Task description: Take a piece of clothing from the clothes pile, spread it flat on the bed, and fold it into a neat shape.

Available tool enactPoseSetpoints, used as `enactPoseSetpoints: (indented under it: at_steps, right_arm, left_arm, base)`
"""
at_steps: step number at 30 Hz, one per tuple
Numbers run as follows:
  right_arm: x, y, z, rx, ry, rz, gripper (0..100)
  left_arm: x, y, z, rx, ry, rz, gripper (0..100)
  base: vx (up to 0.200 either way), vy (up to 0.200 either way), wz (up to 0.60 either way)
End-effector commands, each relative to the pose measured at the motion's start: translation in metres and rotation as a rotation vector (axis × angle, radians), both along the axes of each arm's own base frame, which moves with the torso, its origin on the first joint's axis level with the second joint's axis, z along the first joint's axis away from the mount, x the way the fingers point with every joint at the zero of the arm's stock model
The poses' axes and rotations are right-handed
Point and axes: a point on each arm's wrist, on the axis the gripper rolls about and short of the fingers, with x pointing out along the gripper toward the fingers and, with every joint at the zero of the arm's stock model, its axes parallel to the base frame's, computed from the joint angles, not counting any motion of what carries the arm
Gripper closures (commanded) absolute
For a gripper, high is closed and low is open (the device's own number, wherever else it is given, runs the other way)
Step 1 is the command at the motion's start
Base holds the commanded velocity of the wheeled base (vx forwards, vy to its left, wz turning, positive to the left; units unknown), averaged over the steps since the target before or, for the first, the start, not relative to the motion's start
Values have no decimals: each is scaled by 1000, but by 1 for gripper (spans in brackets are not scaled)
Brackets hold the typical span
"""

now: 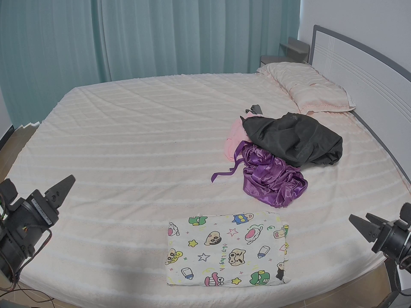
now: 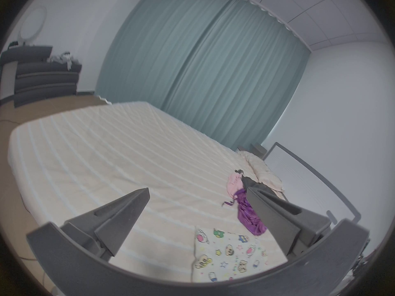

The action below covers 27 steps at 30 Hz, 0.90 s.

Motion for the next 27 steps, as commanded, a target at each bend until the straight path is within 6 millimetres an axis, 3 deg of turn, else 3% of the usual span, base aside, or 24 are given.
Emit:
enactPoseSetpoints:
  at_steps: [1,4,14,27]
  right_arm:
    - [-77,-24,-13,-90,-161,-61,0]
    - [-91,-28,-21,-124,-180,-95,0]
    - [-105,-30,-35,-215,-203,-196,0]
    - [-119,-28,-44,-433,-309,-236,0]
  left_arm:
    - [-59,37,-16,145,-127,194,0]
    - [-69,45,-26,216,-125,243,0]
    - [-101,62,-51,380,-181,399,0]
    - [-137,65,-72,543,-188,671,0]
  base:
    - [0,0,0]
    - [0,0,0]
    - [0,0,0]
    - [0,0,0]
